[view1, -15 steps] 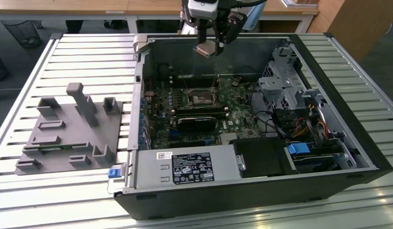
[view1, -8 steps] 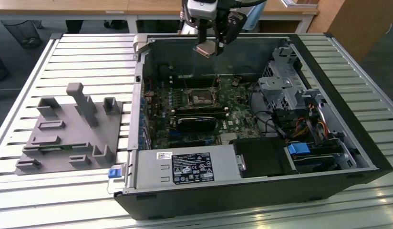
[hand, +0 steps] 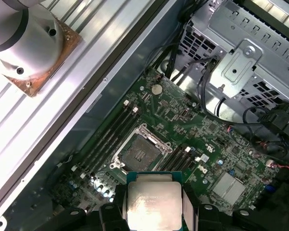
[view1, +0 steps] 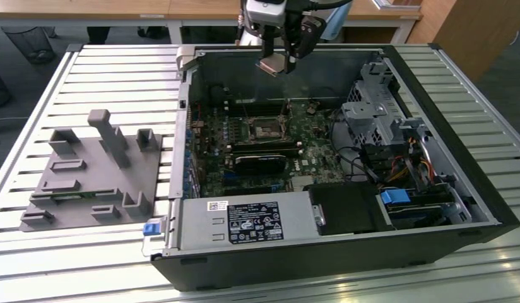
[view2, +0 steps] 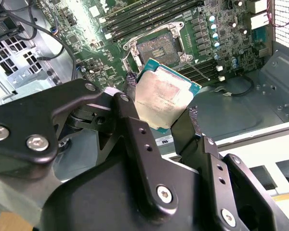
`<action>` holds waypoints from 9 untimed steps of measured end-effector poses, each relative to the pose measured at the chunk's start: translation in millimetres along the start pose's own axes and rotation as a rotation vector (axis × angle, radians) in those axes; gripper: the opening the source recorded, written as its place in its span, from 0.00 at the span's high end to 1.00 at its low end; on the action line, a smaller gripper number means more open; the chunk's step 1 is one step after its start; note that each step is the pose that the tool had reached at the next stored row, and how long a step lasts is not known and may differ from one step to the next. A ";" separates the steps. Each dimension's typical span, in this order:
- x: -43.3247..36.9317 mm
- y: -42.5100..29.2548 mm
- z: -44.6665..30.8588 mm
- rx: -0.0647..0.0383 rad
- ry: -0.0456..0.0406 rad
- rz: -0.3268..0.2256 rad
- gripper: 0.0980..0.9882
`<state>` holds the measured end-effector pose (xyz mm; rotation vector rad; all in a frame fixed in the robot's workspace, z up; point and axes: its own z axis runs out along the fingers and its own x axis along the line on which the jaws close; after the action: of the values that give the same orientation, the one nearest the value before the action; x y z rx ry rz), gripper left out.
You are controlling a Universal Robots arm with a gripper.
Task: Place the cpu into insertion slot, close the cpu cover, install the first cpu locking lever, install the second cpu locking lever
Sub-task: 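Place the cpu into insertion slot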
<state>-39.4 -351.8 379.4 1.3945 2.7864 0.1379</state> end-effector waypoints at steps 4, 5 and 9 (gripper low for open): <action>0.0 0.0 0.1 -0.001 -0.0025 0.028 0.50; 0.0 0.0 0.2 -0.001 -0.0033 0.037 0.50; 0.1 0.0 0.5 -0.001 -0.0083 0.085 0.50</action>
<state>-39.4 -351.7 378.9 1.5096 2.7212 0.1348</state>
